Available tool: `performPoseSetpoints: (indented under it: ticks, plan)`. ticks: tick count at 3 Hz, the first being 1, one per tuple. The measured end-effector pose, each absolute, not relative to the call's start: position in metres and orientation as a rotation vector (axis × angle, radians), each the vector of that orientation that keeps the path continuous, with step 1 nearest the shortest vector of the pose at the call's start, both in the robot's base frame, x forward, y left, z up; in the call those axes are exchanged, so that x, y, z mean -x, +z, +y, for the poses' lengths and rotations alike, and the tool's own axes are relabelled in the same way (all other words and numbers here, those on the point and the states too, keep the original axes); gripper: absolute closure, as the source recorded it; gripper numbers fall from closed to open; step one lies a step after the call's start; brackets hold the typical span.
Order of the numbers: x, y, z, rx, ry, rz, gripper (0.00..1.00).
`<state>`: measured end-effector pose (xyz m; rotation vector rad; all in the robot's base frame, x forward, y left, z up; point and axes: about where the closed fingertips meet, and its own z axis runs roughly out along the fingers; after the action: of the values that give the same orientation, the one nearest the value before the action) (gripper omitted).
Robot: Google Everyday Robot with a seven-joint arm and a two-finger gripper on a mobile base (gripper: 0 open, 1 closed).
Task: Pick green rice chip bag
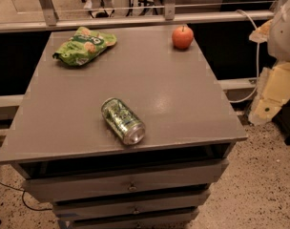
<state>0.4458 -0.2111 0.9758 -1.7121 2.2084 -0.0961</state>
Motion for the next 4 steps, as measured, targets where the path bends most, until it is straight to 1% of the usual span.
performPoseSetpoints:
  ticks: [1, 2, 3, 4]
  plan:
    - [-0.487, 0.966, -0.165, 1.740, -0.031, 2.090, 0.00]
    - [-0.541, 0.961, -0.096, 1.762, 0.087, 1.920, 0.00]
    - [-0.596, 0.963, -0.019, 1.687, 0.289, 1.762, 0.00]
    - [-0.597, 0.963, -0.019, 1.687, 0.289, 1.762, 0.00]
